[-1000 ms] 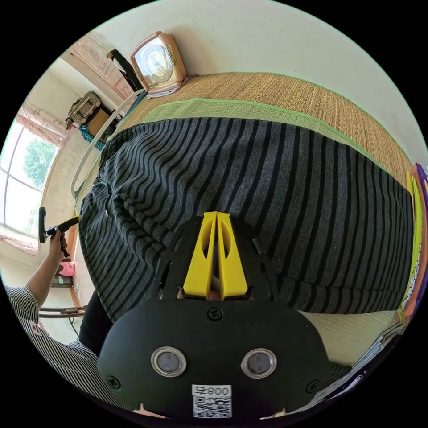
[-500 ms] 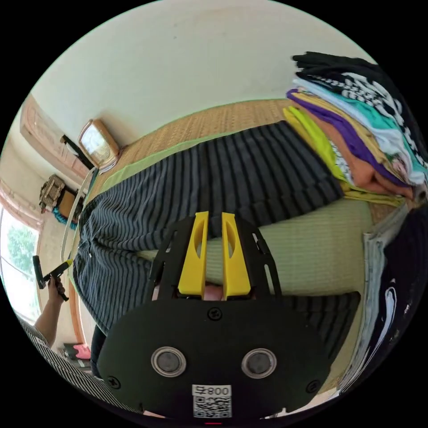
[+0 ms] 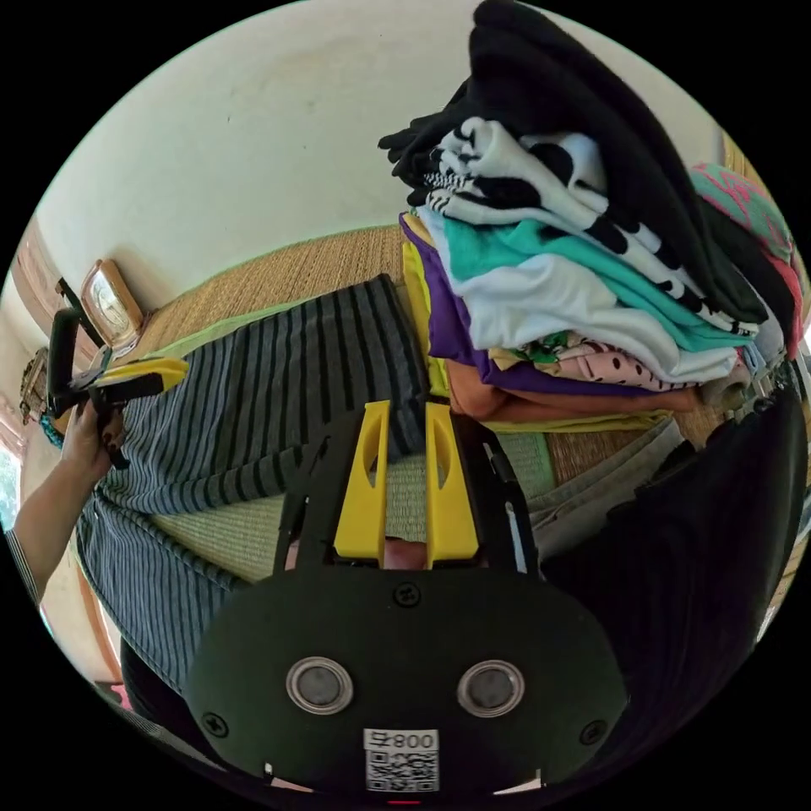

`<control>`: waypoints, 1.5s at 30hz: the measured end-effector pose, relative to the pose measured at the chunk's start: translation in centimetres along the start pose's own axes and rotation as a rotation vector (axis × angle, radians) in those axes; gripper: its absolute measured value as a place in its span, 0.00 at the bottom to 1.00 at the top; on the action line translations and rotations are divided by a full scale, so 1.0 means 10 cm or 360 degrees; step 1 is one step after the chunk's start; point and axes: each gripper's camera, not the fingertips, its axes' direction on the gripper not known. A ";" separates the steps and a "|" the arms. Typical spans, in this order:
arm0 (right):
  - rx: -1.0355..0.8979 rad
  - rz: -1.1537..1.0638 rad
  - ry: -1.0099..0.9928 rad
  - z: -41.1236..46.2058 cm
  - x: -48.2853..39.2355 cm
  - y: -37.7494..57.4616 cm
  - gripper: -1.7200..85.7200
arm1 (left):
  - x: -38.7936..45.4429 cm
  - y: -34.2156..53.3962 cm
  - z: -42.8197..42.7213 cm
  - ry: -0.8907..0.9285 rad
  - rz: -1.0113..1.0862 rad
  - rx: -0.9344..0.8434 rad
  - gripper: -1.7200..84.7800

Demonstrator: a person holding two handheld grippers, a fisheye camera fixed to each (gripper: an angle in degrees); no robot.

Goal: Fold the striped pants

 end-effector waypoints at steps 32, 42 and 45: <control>0.0045 0.0138 -0.0472 -0.05 1.42 1.06 0.02 | 1.77 -3.74 1.66 -0.0316 0.0284 -0.0157 0.05; -0.0122 0.0158 -0.0350 -0.02 1.60 1.28 0.02 | 1.93 -3.90 2.06 -0.0429 0.0235 -0.0317 0.07; -0.0116 0.0127 -0.0340 -0.18 1.59 1.35 0.03 | 1.98 -3.79 1.97 -0.0237 0.0237 -0.0182 0.10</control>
